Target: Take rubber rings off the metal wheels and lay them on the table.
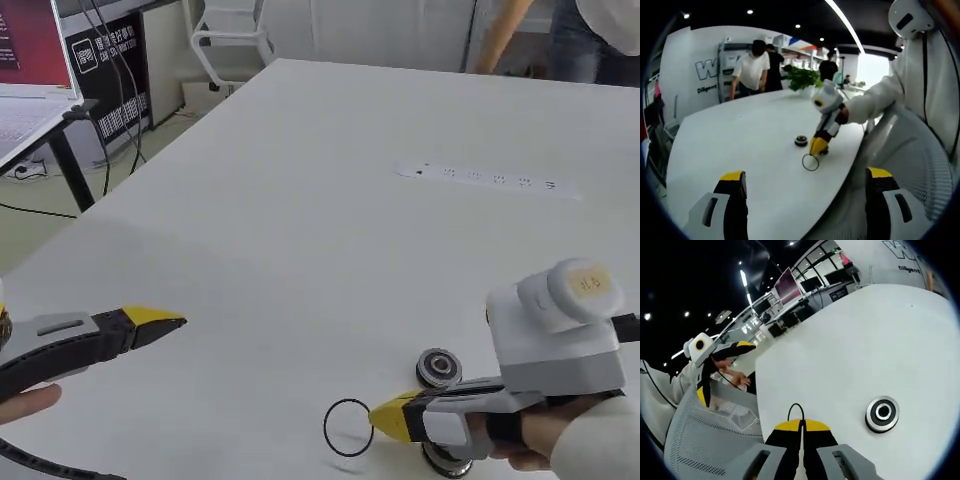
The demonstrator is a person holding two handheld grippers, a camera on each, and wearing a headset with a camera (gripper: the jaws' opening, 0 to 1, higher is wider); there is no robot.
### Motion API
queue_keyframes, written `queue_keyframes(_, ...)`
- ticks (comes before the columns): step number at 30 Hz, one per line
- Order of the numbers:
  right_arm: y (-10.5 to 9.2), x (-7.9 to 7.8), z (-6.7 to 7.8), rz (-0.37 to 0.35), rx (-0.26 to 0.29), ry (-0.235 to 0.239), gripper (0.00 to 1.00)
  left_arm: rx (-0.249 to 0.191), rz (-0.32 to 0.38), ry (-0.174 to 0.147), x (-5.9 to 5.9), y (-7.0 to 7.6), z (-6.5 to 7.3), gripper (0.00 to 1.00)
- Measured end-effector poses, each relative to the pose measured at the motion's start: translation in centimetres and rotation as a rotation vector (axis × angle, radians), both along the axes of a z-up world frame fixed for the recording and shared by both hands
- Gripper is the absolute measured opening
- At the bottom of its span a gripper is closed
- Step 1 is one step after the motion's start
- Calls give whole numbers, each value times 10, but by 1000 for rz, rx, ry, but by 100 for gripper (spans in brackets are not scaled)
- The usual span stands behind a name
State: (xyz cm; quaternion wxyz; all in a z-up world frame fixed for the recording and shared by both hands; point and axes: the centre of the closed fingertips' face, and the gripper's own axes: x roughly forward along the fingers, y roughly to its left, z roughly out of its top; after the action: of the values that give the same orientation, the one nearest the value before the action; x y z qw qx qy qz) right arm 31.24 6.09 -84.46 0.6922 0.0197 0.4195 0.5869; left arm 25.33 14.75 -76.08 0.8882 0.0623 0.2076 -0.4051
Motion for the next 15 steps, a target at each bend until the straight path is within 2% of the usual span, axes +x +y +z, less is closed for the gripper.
queue_keyframes(4,1,1,-6,4,-10,7,0,1,6,10,-1,1,-1,100)
queue_keyframes(10,-2,3,-17,9,-48,-22,0,9,8,14,-2,2,-1,100)
queue_keyframes(14,-3,6,-18,9,-55,-53,0,4,16,15,-1,3,0,100)
queue_keyframes(15,-3,7,-19,9,-64,-73,0,4,17,15,-1,3,1,100)
